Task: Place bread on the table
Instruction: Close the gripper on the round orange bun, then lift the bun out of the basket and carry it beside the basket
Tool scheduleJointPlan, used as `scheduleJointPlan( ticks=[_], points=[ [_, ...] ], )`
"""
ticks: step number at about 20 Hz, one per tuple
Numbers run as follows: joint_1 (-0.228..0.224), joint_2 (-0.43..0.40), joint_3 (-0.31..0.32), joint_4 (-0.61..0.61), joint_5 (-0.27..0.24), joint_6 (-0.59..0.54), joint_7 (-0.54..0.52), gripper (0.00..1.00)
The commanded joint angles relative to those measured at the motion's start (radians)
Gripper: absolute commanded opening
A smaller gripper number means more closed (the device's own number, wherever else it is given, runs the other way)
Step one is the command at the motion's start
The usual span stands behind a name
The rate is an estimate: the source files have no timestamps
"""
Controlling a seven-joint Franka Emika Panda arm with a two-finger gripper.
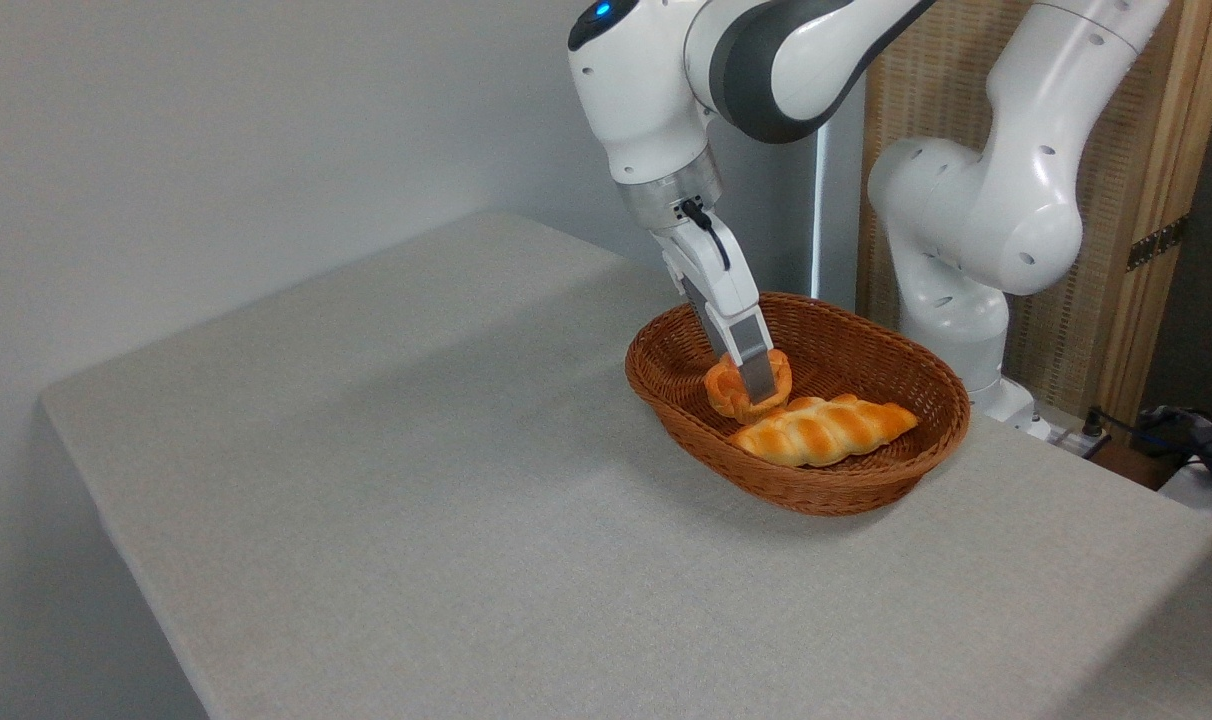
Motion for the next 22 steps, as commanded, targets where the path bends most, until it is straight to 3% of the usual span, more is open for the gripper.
scheduleJointPlan(
  ticks=[1,6,11,22],
  points=[
    [-0.011,0.006,0.006,-0.006,0.004,0.030,0.013,0.66],
    [-0.009,0.012,0.006,-0.006,0.005,0.033,0.014,0.61],
    [-0.009,0.014,0.008,-0.005,0.005,0.033,0.016,0.46],
    [-0.009,0.014,0.008,0.001,0.007,0.033,0.016,0.38]
  ],
)
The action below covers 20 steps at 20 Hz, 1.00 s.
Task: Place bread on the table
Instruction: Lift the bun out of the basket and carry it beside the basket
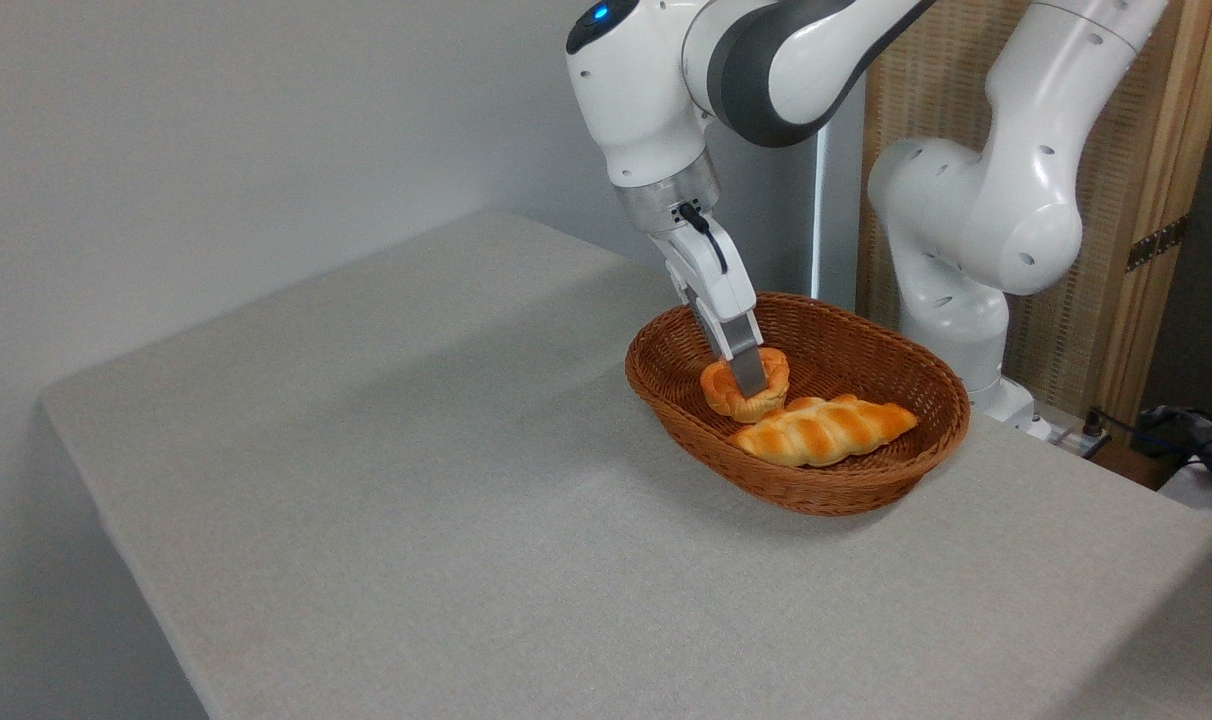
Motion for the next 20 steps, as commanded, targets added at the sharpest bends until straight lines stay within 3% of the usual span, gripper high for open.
scheduleJointPlan(
  ticks=[1,7,13,17,20],
  points=[
    [-0.009,0.005,0.008,0.001,0.007,0.022,0.016,0.38],
    [-0.009,0.003,0.008,0.018,0.009,0.010,0.036,0.36],
    [-0.011,0.005,0.023,0.124,0.015,-0.054,0.057,0.35],
    [-0.014,0.008,0.112,0.223,0.009,-0.113,0.123,0.35],
    [-0.017,0.071,0.123,0.312,-0.019,-0.114,0.119,0.35]
  ],
)
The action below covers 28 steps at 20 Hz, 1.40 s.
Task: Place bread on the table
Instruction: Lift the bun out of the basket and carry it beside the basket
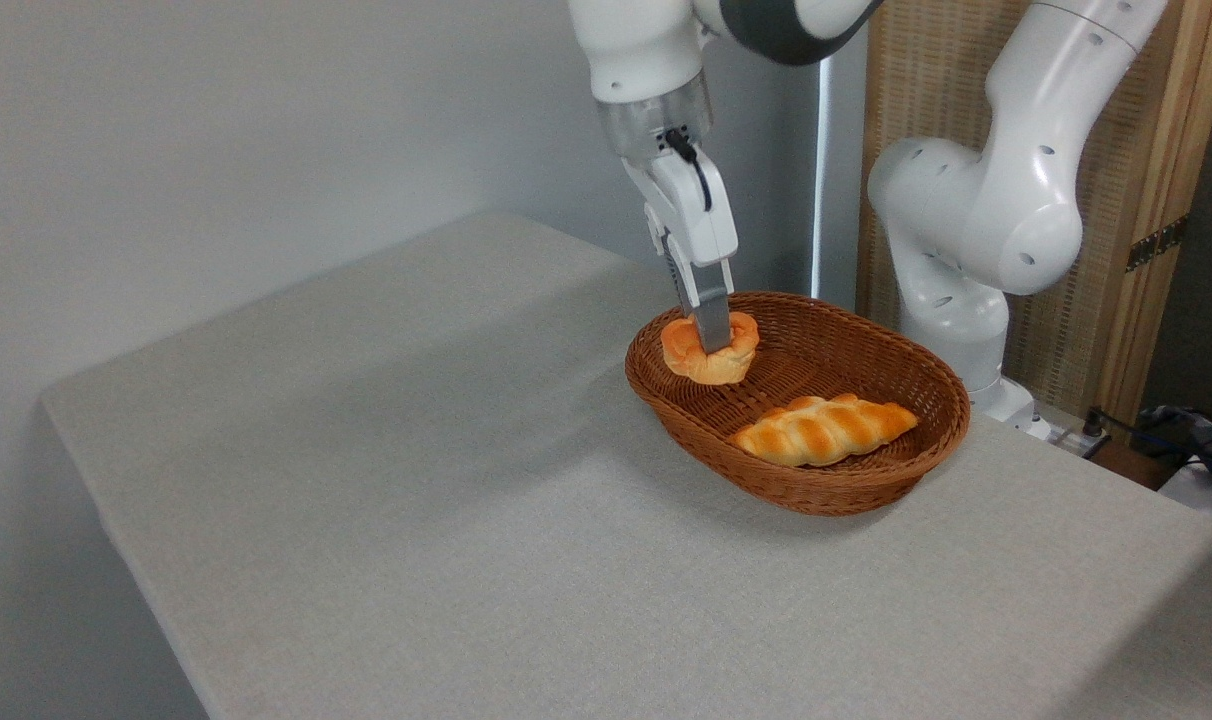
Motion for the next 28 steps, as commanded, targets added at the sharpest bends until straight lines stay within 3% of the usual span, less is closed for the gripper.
scheduleJointPlan(
  ticks=[1,7,12,19,21,26,28],
  points=[
    [-0.017,0.084,0.025,0.117,-0.040,-0.028,0.010,0.35],
    [-0.002,0.254,0.048,0.290,-0.179,0.018,-0.010,0.36],
    [0.006,0.405,0.050,0.425,-0.227,0.093,-0.056,0.36],
    [0.004,0.606,0.035,0.564,-0.223,0.229,-0.122,0.37],
    [0.004,0.660,-0.005,0.567,-0.213,0.271,-0.121,0.38],
    [-0.006,0.758,-0.048,0.567,-0.106,0.346,-0.119,0.41],
    [-0.006,0.779,-0.059,0.567,-0.088,0.351,-0.121,0.45]
  ],
)
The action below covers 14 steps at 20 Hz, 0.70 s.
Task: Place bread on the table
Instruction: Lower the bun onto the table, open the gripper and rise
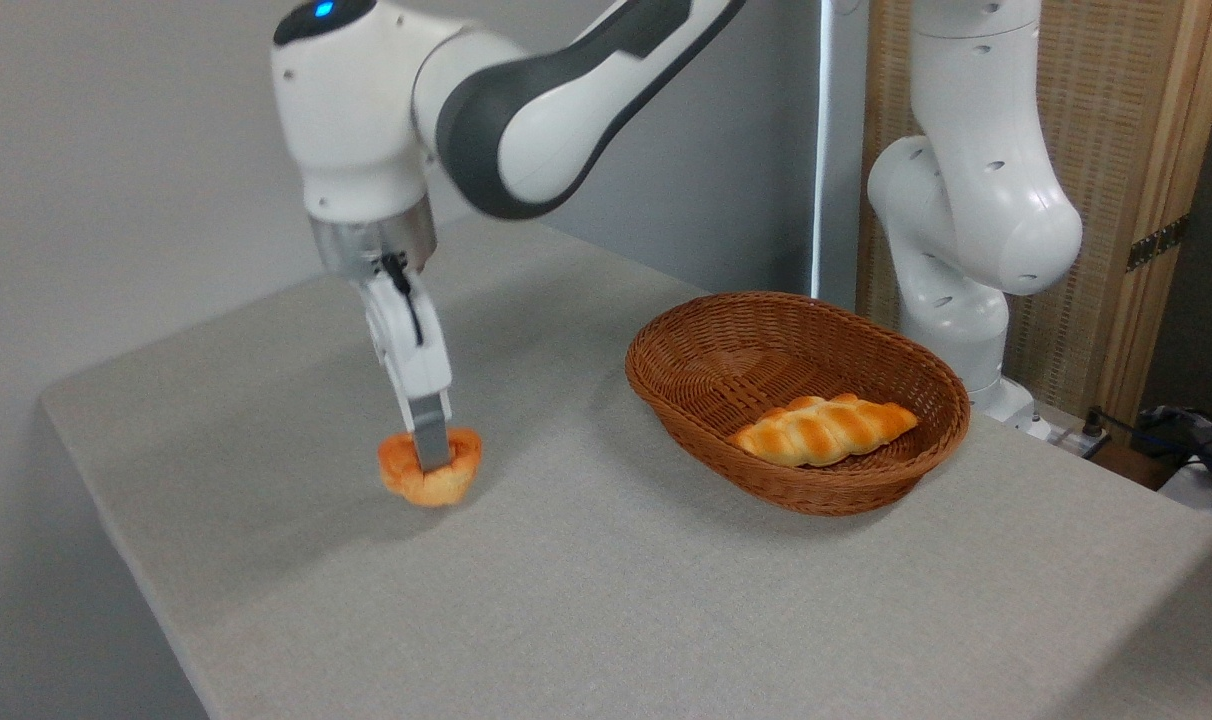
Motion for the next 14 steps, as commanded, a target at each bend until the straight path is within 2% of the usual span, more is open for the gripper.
scheduleJointPlan(
  ticks=[1,3,4,5,6,9,10,14],
  points=[
    [-0.005,0.055,-0.021,0.025,0.051,0.013,-0.014,0.48],
    [-0.006,0.055,-0.021,0.025,0.051,0.013,-0.014,0.59],
    [-0.005,0.055,-0.021,0.027,0.051,0.013,-0.014,0.70],
    [-0.006,0.053,-0.021,0.027,0.051,0.013,-0.014,0.75],
    [-0.005,0.053,-0.021,0.027,0.051,0.013,-0.014,0.84],
    [-0.006,0.048,-0.021,0.027,0.051,0.011,-0.014,0.91],
    [-0.005,0.047,-0.021,0.027,0.051,0.011,-0.014,1.00],
    [-0.005,0.044,-0.021,0.025,0.051,0.011,-0.014,1.00]
  ],
)
